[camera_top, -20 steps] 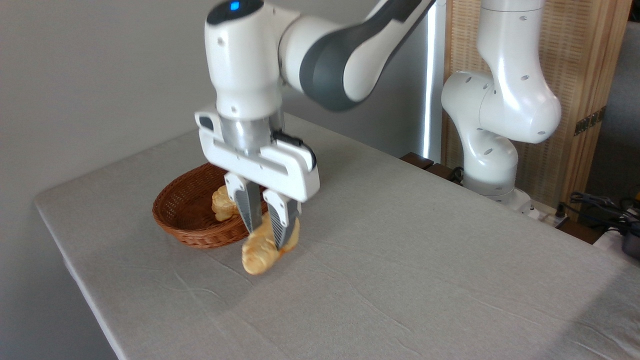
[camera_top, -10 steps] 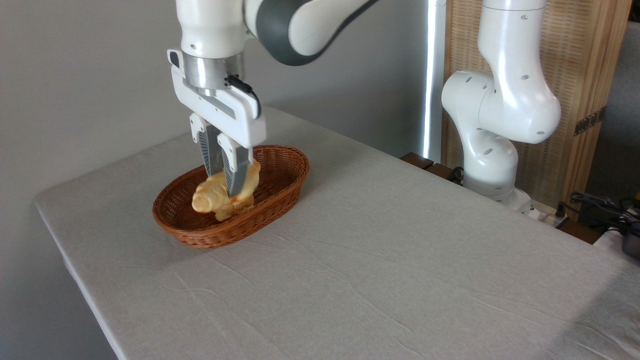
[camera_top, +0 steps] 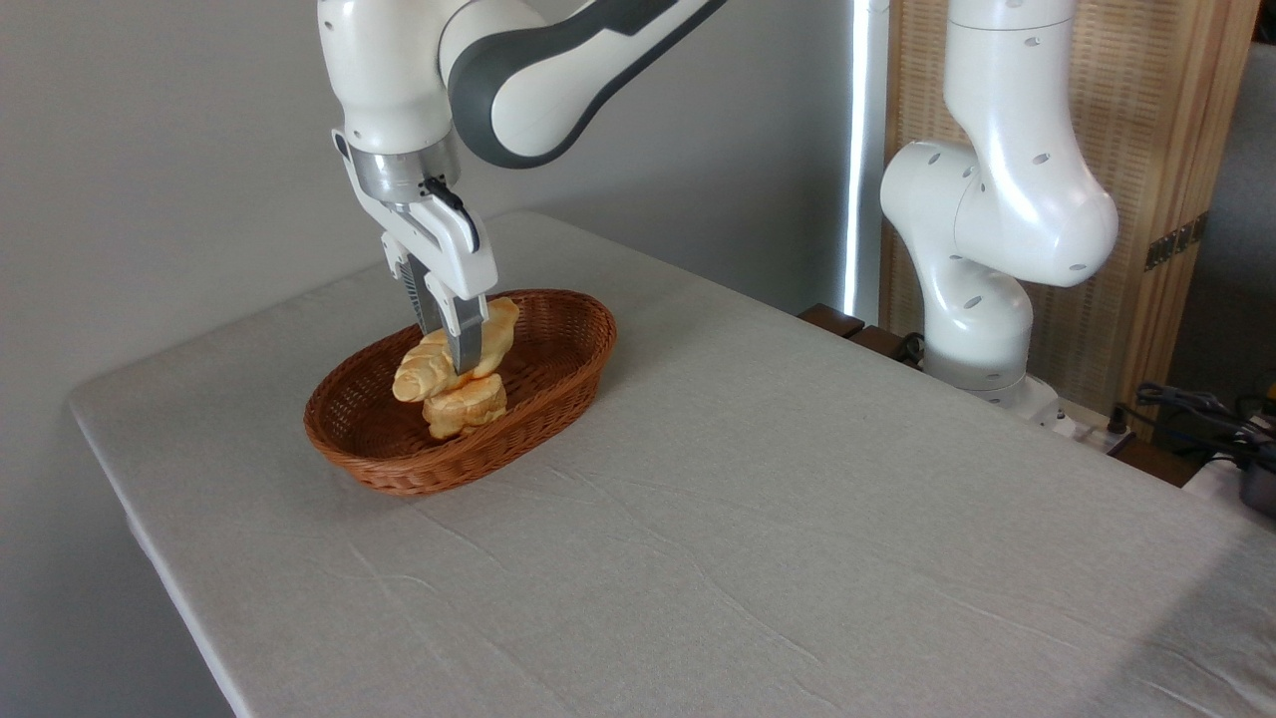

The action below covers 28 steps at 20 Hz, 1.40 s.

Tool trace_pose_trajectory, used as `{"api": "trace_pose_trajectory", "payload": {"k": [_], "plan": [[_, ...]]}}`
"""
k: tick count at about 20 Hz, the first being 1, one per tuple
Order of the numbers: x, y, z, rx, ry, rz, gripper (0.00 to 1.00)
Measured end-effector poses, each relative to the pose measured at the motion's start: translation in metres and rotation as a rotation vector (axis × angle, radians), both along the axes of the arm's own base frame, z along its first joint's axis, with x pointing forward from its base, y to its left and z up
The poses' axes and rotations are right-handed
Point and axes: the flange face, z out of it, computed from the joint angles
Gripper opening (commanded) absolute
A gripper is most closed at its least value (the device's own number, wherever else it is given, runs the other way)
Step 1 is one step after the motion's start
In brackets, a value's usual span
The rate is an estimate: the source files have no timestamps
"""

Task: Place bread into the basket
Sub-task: 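Lower the roll into the basket, open the gripper and raise it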

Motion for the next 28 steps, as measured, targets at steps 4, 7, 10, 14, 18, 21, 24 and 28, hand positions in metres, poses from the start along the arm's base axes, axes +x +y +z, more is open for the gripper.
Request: {"api": "trace_pose_trajectory", "payload": {"k": [4,7,10,14,18,21,24,28], "plan": [[0.002,0.001,0.002,-0.004,-0.009,0.004,1.0],[0.003,0.001,0.003,-0.006,-0.014,0.006,1.0],[0.004,0.002,0.003,-0.007,-0.016,0.009,1.0],[0.011,0.006,0.018,-0.02,-0.038,0.051,1.0],[0.023,0.021,0.036,-0.032,-0.064,0.097,1.0],[0.036,0.051,0.05,-0.03,-0.063,0.146,1.0],[0.049,0.101,0.074,-0.027,-0.063,0.226,1.0],[0.056,0.154,0.076,0.067,-0.071,0.247,1.0]]}}
